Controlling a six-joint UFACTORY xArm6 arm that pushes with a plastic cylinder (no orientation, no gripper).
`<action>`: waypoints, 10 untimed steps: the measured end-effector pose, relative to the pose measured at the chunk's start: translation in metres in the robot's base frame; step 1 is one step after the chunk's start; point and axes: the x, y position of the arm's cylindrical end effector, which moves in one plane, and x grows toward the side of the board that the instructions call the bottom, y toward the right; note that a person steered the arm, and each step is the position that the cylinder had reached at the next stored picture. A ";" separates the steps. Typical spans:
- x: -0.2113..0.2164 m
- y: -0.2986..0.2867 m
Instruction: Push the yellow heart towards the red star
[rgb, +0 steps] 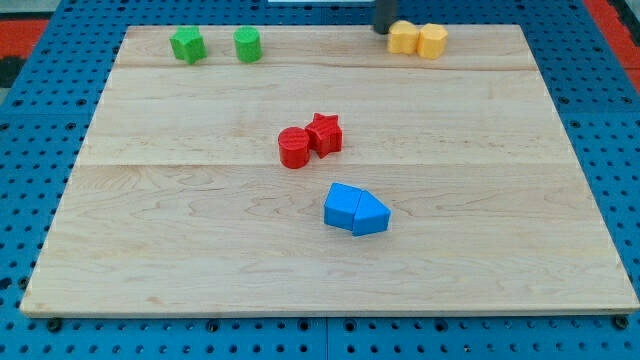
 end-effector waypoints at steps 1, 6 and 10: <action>0.000 0.017; 0.025 0.036; 0.080 -0.044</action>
